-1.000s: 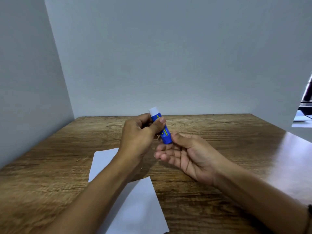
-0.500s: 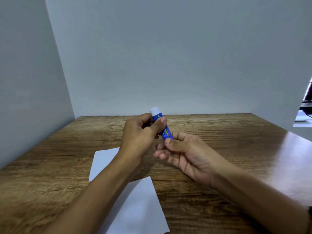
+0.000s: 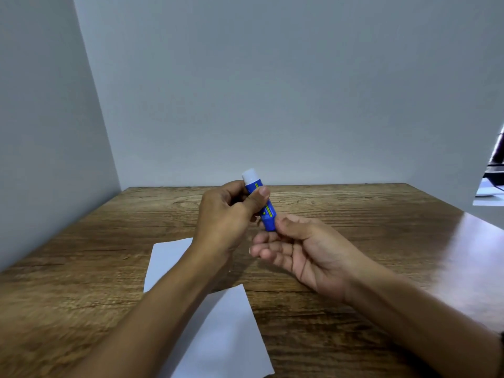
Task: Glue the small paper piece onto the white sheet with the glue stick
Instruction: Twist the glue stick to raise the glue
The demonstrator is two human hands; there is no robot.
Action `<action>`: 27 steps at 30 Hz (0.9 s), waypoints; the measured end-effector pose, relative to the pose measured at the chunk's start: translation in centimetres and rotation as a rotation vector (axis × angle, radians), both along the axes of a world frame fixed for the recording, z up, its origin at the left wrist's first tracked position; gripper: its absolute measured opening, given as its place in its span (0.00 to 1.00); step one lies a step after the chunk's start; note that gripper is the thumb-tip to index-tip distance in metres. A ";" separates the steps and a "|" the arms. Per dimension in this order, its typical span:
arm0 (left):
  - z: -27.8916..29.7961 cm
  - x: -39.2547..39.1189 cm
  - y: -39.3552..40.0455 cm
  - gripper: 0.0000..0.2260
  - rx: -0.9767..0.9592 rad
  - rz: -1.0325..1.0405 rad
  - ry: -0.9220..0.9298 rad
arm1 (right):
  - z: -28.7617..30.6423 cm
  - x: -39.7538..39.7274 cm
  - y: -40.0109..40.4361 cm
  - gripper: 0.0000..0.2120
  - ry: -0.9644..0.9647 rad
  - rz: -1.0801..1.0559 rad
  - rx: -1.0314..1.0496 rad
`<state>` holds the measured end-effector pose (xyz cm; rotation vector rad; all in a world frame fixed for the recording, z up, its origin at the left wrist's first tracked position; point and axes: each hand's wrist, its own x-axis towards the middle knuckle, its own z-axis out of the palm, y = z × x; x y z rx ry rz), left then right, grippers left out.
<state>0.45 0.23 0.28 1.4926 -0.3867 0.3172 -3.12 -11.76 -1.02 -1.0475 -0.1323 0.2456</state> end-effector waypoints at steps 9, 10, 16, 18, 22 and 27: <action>0.0 -0.1 -0.1 0.10 0.035 0.023 0.007 | -0.5 0.2 0.3 0.03 -0.033 -0.057 -0.041; 0.0 -0.1 -0.1 0.10 0.033 0.023 0.008 | -0.4 0.2 0.2 0.02 -0.033 -0.051 -0.037; 0.1 -0.2 0.0 0.08 -0.006 0.014 0.016 | -0.4 0.3 0.1 0.16 0.011 0.013 -0.032; 0.0 -0.2 0.0 0.08 0.015 0.020 0.016 | -0.4 0.2 0.2 0.11 -0.021 0.007 -0.035; 0.1 -0.3 0.0 0.08 0.005 0.012 0.024 | -0.4 0.2 0.1 0.03 -0.035 0.001 -0.023; 0.1 -0.2 0.1 0.08 -0.012 0.003 0.029 | -0.5 0.3 0.1 0.18 0.005 0.043 -0.042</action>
